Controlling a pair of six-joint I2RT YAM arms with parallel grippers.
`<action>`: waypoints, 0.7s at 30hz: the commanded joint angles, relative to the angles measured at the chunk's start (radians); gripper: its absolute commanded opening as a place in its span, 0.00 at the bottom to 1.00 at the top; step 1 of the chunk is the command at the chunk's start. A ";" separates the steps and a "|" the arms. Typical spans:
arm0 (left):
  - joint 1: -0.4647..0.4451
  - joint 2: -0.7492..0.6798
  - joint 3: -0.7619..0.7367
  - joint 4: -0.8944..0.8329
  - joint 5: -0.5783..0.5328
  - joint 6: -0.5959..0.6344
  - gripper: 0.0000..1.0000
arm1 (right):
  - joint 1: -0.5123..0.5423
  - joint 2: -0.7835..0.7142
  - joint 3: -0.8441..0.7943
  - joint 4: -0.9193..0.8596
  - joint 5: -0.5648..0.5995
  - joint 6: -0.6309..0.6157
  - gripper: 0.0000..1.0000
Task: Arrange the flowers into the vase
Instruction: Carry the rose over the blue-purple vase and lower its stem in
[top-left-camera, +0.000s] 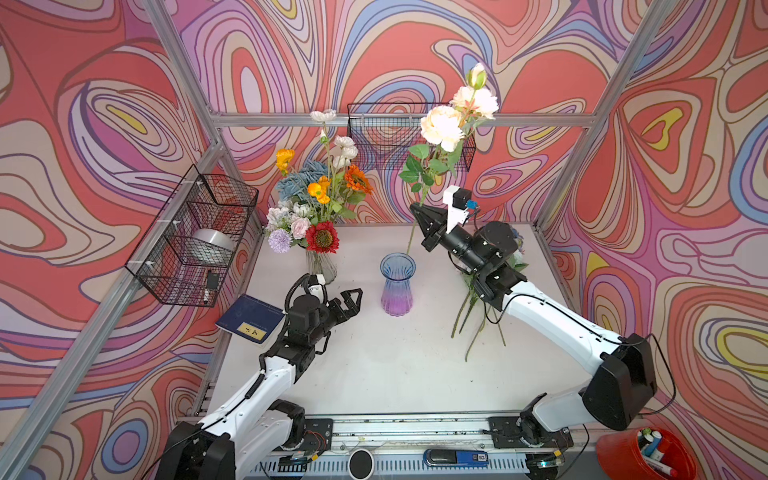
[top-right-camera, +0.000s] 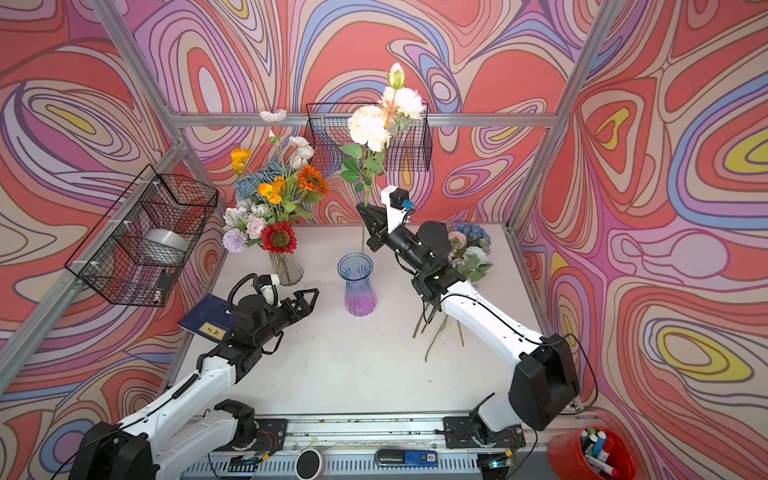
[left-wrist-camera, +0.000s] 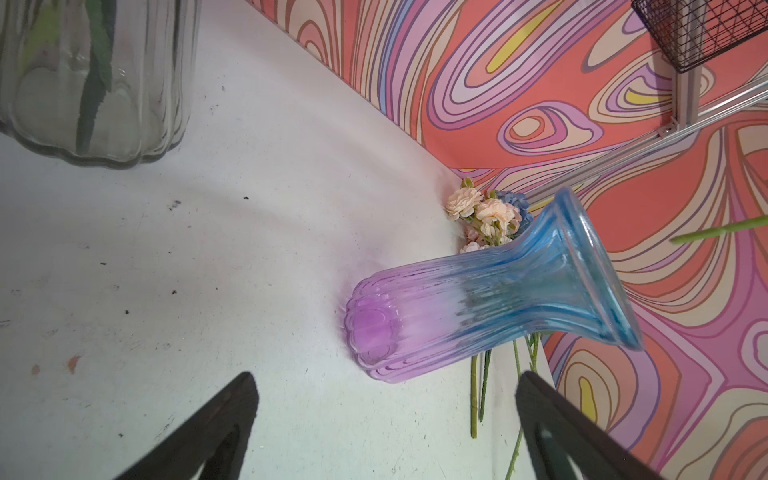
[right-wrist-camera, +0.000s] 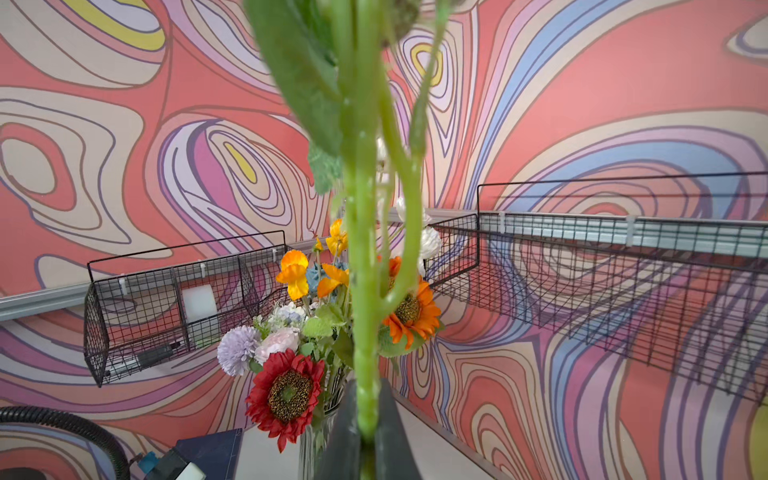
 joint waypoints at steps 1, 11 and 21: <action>0.002 -0.014 0.060 -0.042 0.040 0.048 1.00 | 0.042 0.027 -0.027 0.055 0.013 0.023 0.00; 0.001 0.003 0.150 0.015 0.157 0.121 0.98 | 0.093 0.099 -0.229 0.138 0.140 0.016 0.00; -0.060 0.034 0.245 0.012 0.206 0.204 0.98 | 0.097 0.150 -0.142 -0.188 0.166 -0.066 0.00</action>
